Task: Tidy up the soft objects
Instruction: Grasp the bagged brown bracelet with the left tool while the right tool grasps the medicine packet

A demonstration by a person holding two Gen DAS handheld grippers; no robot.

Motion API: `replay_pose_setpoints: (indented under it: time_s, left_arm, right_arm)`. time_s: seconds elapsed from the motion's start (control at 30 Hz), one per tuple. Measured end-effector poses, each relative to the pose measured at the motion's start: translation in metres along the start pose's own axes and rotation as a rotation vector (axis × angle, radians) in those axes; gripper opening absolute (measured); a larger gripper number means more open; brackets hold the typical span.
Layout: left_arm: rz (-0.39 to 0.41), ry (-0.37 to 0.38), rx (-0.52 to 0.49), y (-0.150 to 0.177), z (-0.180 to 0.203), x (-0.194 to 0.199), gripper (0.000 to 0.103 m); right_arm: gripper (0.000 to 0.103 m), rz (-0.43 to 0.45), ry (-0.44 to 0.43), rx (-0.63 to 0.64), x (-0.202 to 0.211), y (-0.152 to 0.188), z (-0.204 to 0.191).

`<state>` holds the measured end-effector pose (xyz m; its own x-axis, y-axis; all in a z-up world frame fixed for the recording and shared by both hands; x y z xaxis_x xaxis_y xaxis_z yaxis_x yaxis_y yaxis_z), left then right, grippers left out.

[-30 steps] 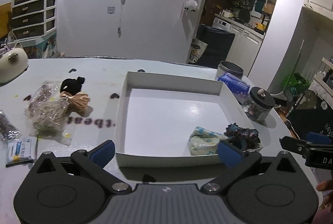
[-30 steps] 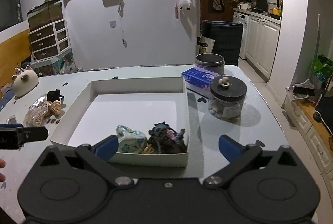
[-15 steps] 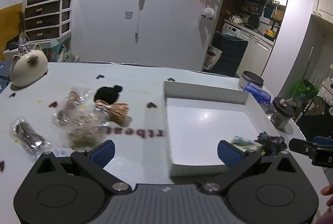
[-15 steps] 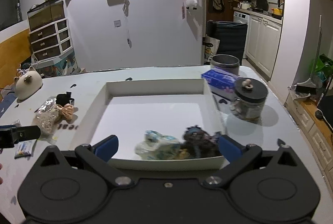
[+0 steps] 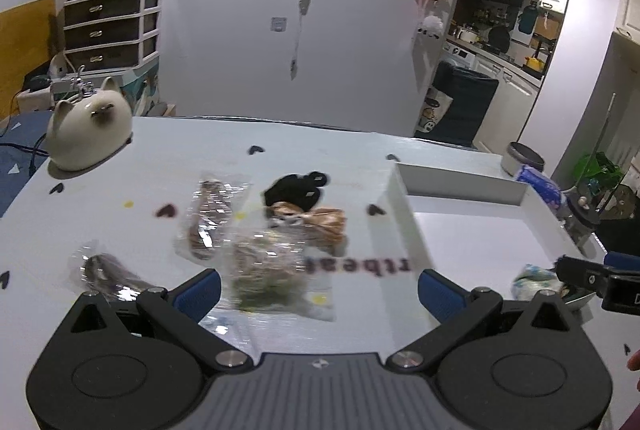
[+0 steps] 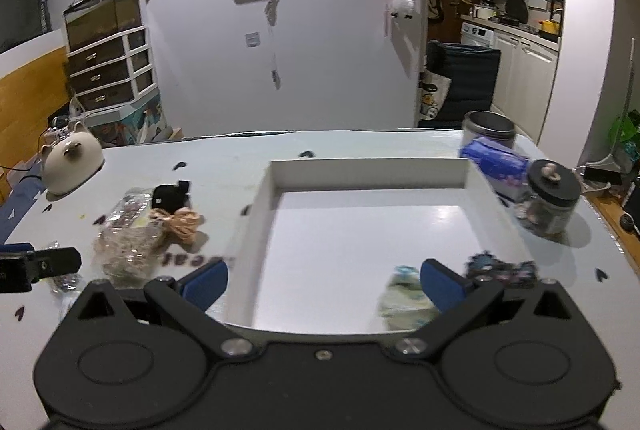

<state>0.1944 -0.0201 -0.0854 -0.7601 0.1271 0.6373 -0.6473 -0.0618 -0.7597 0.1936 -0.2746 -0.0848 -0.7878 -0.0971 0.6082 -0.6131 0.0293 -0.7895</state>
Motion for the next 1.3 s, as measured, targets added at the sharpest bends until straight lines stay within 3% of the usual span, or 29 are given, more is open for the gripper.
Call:
replay_pose_setpoints:
  time_s: [0.33, 0.67, 0.97, 1.1, 1.3]
  left_arm:
    - [-0.029, -0.042, -0.018, -0.004, -0.081, -0.01, 0.103]
    - [-0.096, -0.144, 0.123, -0.008, -0.153, -0.036, 0.103]
    - [-0.192, -0.223, 0.18, -0.008, -0.173, -0.089, 0.103]
    - [-0.223, -0.284, 0.15, -0.003, -0.173, -0.105, 0.103]
    - [-0.265, -0.314, 0.112, 0.013, -0.179, -0.105, 0.103]
  right_arm:
    - [0.103, -0.022, -0.058, 0.053, -0.03, 0.001, -0.086]
    - [0.103, -0.13, -0.181, 0.202, -0.068, 0.012, -0.17]
    - [0.103, -0.216, -0.244, 0.288, -0.099, 0.032, -0.226]
    - [0.103, -0.236, -0.266, 0.308, -0.101, 0.039, -0.243]
    - [0.103, -0.254, -0.307, 0.379, -0.102, 0.049, -0.269]
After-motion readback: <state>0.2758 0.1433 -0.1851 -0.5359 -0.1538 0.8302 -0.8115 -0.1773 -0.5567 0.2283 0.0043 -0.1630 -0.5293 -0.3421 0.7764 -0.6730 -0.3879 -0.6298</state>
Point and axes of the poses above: each gripper's, at about its wrist camera, not at the fingertips, and x roughly against the way its jaws point, z to its right, y to its underside, the point moved 1 cm from there along -x, roughly the way its jaws point, and after that the axes turned 1 degree about -x, right-handed, at the moved point
